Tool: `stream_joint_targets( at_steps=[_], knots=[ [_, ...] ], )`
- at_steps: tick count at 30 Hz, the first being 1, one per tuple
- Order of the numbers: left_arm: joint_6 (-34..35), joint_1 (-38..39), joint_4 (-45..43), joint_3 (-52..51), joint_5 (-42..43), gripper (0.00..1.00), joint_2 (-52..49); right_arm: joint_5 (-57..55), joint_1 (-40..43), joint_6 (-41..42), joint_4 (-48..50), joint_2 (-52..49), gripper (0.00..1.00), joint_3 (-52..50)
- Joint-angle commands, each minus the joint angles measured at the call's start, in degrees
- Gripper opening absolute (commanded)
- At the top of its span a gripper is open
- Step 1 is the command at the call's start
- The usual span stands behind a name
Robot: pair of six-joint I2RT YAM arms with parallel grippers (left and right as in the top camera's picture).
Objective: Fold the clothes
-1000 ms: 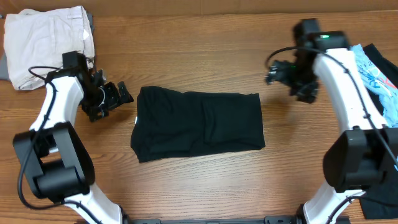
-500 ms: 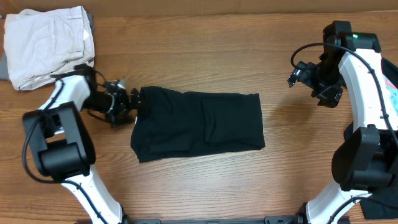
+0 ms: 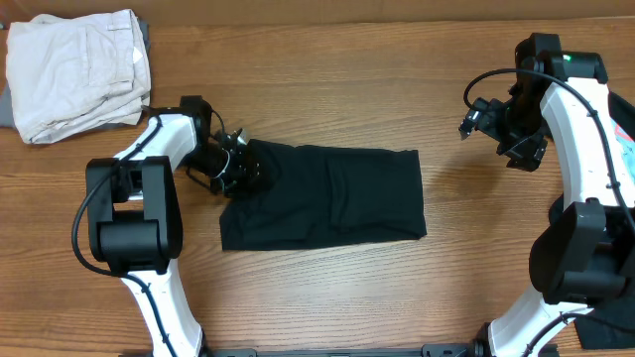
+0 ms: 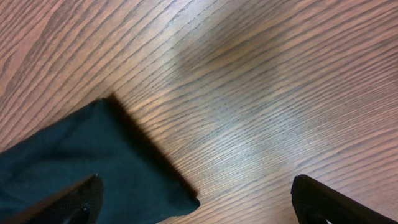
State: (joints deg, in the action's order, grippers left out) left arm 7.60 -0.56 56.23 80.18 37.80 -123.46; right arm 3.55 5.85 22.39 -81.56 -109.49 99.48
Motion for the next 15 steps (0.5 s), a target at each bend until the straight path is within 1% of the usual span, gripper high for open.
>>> stream_joint_targets(
  at_steps=[1,2,5,8,11,13,15],
  knots=[
    [4.22,0.46,-0.76,-1.66,-11.5,0.04,-4.57,-0.5,-0.2,-0.39,0.28,1.38,1.0,0.24],
    [5.03,0.22,-0.42,-1.14,-12.74,0.04,-4.57,-0.5,-0.2,-0.39,0.26,1.38,1.0,0.0],
    [9.29,-1.25,4.79,3.39,-21.62,0.04,-4.5,-0.52,-0.2,-0.39,0.31,1.38,1.0,-1.31],
    [13.33,-2.93,11.63,9.9,-31.23,0.04,-4.26,-0.5,-0.2,-0.39,0.37,1.38,1.0,-2.08],
    [16.76,-4.37,18.97,18.14,-38.21,0.04,-4.24,-0.48,-0.2,-0.37,0.66,1.38,1.0,-2.69],
    [17.31,-4.92,22.86,23.67,-39.76,0.04,-4.24,-0.48,-0.2,-0.37,0.68,1.38,1.0,-2.84],
    [17.33,-5.05,25.75,28.85,-39.39,0.04,-4.24,-0.46,-0.2,-0.37,0.92,1.38,1.0,-2.97]
  ],
)
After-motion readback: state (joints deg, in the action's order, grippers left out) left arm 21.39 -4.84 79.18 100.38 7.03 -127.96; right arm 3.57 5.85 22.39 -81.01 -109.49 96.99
